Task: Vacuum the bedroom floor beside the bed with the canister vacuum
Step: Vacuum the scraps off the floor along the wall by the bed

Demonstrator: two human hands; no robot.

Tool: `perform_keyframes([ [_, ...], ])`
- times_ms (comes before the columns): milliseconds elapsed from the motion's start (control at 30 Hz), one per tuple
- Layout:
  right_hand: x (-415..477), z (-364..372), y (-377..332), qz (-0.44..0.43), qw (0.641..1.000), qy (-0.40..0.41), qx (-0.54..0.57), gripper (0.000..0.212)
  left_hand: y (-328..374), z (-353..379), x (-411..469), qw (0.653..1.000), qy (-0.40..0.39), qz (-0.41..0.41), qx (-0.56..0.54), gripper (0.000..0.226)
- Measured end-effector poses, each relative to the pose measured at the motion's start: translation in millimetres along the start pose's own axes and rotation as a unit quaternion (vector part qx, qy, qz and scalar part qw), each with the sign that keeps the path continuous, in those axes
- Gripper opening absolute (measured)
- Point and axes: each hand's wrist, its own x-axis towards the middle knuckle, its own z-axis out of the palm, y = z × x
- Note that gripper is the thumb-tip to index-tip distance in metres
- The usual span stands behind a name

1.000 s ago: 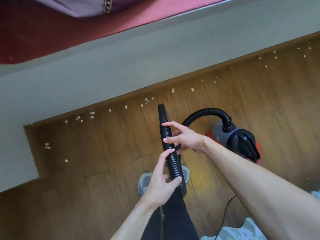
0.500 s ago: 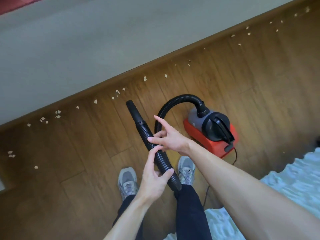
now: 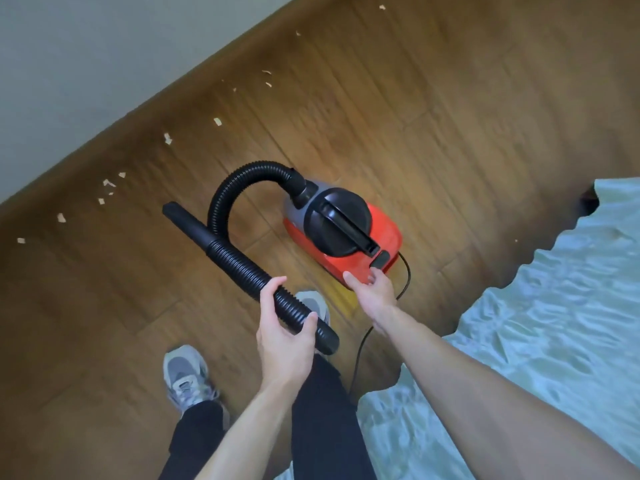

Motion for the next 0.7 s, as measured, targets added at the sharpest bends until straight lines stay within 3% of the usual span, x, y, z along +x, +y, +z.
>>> perform_keyframes([
  [167, 40, -2, 5, -0.010, 0.999, 0.004, -0.053, 0.101, -10, 27, 8, 1.000, 0.028, 0.001, 0.014, 0.063],
  [233, 46, 0, 4, -0.008, 0.998, -0.009, -0.062, 0.098, -12, 33, 11, 0.999, 0.029, -0.002, 0.018, 0.063],
  [367, 51, 1, 4, 0.001, 0.996, -0.028, -0.082, 0.073, -16, 37, 15, 0.999, 0.019, -0.005, 0.034, 0.064],
  [700, 53, -5, 4, 0.036, 0.988, -0.085, -0.125, 0.087, -18, 25, 15, 0.999, 0.000, -0.009, 0.051, 0.066],
])
